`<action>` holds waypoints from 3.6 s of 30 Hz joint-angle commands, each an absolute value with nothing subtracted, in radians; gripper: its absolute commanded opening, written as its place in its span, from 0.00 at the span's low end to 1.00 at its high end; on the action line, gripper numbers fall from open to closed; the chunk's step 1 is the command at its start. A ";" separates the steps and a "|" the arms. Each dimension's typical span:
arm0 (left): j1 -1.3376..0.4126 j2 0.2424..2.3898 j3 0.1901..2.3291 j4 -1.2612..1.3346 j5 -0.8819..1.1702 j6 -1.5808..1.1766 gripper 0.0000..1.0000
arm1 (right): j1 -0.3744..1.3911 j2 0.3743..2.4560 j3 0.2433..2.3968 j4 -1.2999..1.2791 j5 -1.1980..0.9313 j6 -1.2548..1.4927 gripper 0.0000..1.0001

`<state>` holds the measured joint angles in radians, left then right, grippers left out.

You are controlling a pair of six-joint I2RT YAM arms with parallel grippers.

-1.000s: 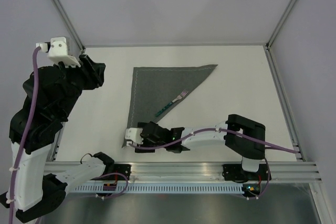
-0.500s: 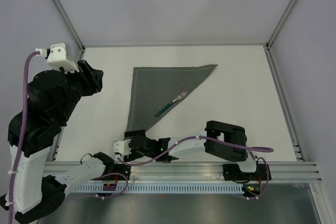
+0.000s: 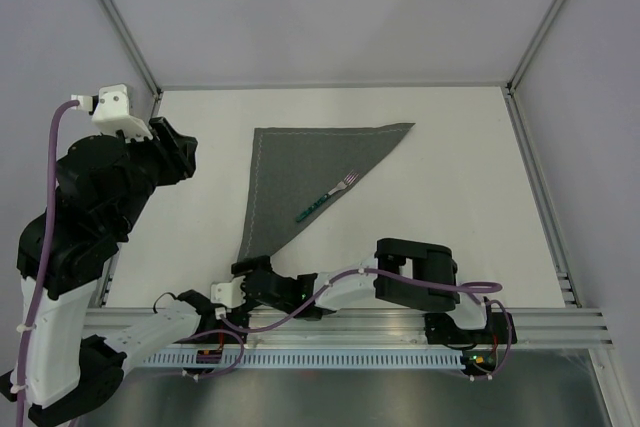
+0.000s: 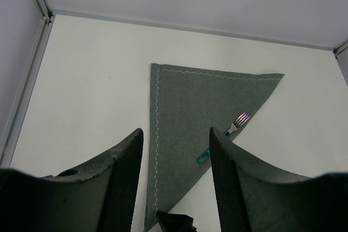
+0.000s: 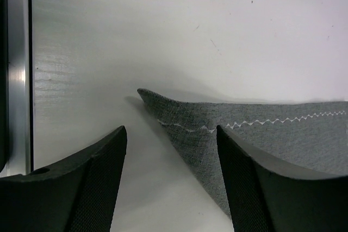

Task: Fold the napkin, place the utensils inside, and roll it up
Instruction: Fold the napkin

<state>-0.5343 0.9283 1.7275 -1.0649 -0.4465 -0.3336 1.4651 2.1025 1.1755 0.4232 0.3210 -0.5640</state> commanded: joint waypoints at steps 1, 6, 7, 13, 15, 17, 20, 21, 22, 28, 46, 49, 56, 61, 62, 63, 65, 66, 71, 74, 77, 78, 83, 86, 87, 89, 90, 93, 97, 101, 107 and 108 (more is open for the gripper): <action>-0.535 0.928 1.721 -1.065 -0.465 -0.368 0.56 | 1.470 2.128 1.201 0.505 0.342 -0.584 0.73; -0.535 0.934 1.715 -1.065 -0.460 -0.370 0.56 | 1.470 2.152 1.204 0.532 0.353 -0.612 0.72; -0.535 0.936 1.713 -1.065 -0.462 -0.371 0.56 | 1.470 2.155 1.204 0.543 0.353 -0.614 0.71; -0.535 0.942 1.712 -1.065 -0.460 -0.368 0.56 | 1.470 2.169 1.206 0.540 0.342 -0.614 0.58; -0.535 0.945 1.712 -1.065 -0.462 -0.368 0.56 | 1.468 2.172 1.206 0.543 0.342 -0.615 0.54; -0.535 0.950 1.709 -1.062 -0.463 -0.368 0.56 | 1.465 2.171 1.209 0.538 0.337 -0.615 0.47; -0.535 0.954 1.707 -1.063 -0.463 -0.367 0.56 | 1.454 2.164 1.215 0.529 0.334 -0.611 0.35; -0.535 0.954 1.709 -1.062 -0.463 -0.367 0.56 | 1.450 2.163 1.219 0.516 0.331 -0.609 0.33; -0.535 0.957 1.709 -1.062 -0.463 -0.365 0.56 | 1.444 2.158 1.223 0.509 0.330 -0.606 0.32; -0.535 0.957 1.704 -1.058 -0.459 -0.364 0.56 | 1.421 2.140 1.262 0.466 0.318 -0.581 0.23; -0.535 0.982 1.669 -1.006 -0.426 -0.351 0.56 | 1.253 2.007 1.359 0.221 0.261 -0.362 0.18; -0.535 0.994 1.660 -0.985 -0.411 -0.348 0.56 | 1.209 1.977 1.339 0.189 0.250 -0.335 0.17; -0.535 1.023 1.609 -0.916 -0.356 -0.348 0.56 | 1.085 1.908 1.266 0.152 0.250 -0.313 0.17; -0.535 1.057 1.575 -0.856 -0.304 -0.351 0.56 | 0.983 1.875 1.210 0.150 0.253 -0.317 0.16; -0.535 1.068 1.560 -0.844 -0.287 -0.353 0.56 | 0.961 1.867 1.197 0.152 0.259 -0.324 0.16; -0.535 1.068 1.551 -0.833 -0.287 -0.354 0.56 | 0.950 1.864 1.197 0.152 0.262 -0.324 0.16; -0.535 1.088 1.520 -0.798 -0.256 -0.360 0.56 | 0.927 1.856 1.178 0.152 0.264 -0.324 0.15; -0.535 1.095 1.510 -0.786 -0.247 -0.362 0.56 | 0.902 1.850 1.172 0.152 0.268 -0.327 0.15; -0.535 1.135 1.430 -0.692 -0.184 -0.380 0.56 | 0.851 1.829 1.135 0.156 0.281 -0.337 0.14; -0.535 1.166 1.401 -0.655 -0.149 -0.390 0.55 | 0.830 1.816 1.117 0.161 0.293 -0.341 0.14; -0.535 1.198 1.370 -0.624 -0.117 -0.399 0.56 | 0.819 1.810 1.104 0.164 0.302 -0.339 0.14; -0.535 1.207 1.362 -0.608 -0.101 -0.400 0.55 | 0.815 1.807 1.098 0.166 0.305 -0.337 0.14; -0.535 1.258 1.301 -0.551 -0.068 -0.419 0.55 | 0.793 1.799 1.083 0.172 0.314 -0.331 0.14; -0.535 1.285 1.263 -0.514 -0.048 -0.428 0.55 | 0.779 1.798 1.077 0.173 0.316 -0.330 0.14; -0.535 1.301 1.247 -0.508 -0.046 -0.429 0.55 | 0.776 1.798 1.075 0.175 0.318 -0.327 0.14; -0.535 1.318 1.233 -0.488 -0.044 -0.436 0.55 | 0.761 1.799 1.072 0.176 0.314 -0.321 0.14; -0.535 1.334 1.218 -0.479 -0.040 -0.437 0.55 | 0.756 1.799 1.072 0.175 0.311 -0.315 0.14; -0.535 1.357 1.187 -0.446 -0.031 -0.449 0.55 | 0.744 1.801 1.069 0.178 0.307 -0.311 0.14; -0.535 1.417 1.158 -0.405 -0.025 -0.459 0.55 | 0.733 1.809 1.063 0.189 0.307 -0.307 0.14; -0.535 1.471 1.140 -0.377 -0.012 -0.465 0.55 | 0.726 1.813 1.060 0.189 0.305 -0.301 0.13; -0.535 1.542 1.127 -0.342 -0.005 -0.472 0.55 | 0.710 1.822 1.066 0.183 0.293 -0.291 0.15; -0.535 1.561 1.126 -0.336 -0.006 -0.472 0.54 | 0.710 1.822 1.066 0.180 0.293 -0.288 0.16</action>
<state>-0.5343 1.5345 1.1290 -0.4042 -0.0227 -0.4301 0.7227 1.8446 1.0679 0.1612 0.2863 -0.3119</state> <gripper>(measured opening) 0.548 0.155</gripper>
